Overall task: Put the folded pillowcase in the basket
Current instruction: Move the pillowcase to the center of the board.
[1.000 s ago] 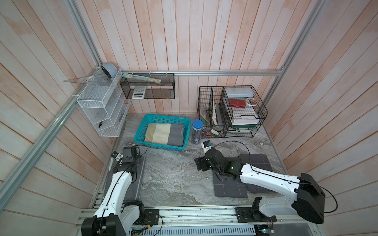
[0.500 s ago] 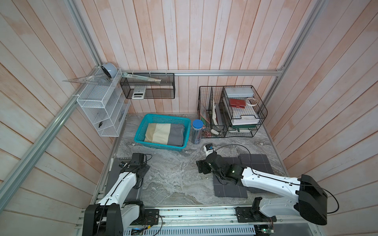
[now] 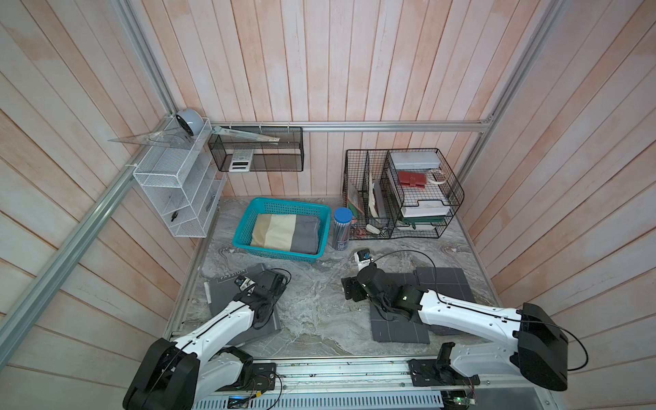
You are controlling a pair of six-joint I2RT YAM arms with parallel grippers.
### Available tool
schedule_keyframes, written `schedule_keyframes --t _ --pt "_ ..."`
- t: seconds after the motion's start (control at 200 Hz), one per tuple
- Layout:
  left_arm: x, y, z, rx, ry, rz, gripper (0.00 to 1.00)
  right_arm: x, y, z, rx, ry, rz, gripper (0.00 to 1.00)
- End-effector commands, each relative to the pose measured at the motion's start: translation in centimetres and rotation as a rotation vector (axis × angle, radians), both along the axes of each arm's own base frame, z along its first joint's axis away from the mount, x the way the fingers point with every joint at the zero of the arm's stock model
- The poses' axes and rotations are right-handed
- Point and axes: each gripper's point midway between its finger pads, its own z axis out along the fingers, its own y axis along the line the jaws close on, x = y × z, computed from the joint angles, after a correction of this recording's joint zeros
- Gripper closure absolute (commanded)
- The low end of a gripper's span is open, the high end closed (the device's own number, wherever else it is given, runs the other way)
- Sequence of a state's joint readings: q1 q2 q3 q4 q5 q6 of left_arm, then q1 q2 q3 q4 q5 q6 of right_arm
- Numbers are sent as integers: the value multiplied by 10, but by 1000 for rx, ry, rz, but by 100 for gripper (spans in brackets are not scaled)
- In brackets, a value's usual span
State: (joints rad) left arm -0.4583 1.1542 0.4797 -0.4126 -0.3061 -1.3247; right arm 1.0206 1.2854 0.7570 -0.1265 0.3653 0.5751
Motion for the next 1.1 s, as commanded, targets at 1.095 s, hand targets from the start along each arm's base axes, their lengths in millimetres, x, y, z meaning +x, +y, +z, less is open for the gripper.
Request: schedule_keyframes --t 1.095 --pt "-64 129 207 484 -535 115 0 -100 205 -104 -682 164 718 11"
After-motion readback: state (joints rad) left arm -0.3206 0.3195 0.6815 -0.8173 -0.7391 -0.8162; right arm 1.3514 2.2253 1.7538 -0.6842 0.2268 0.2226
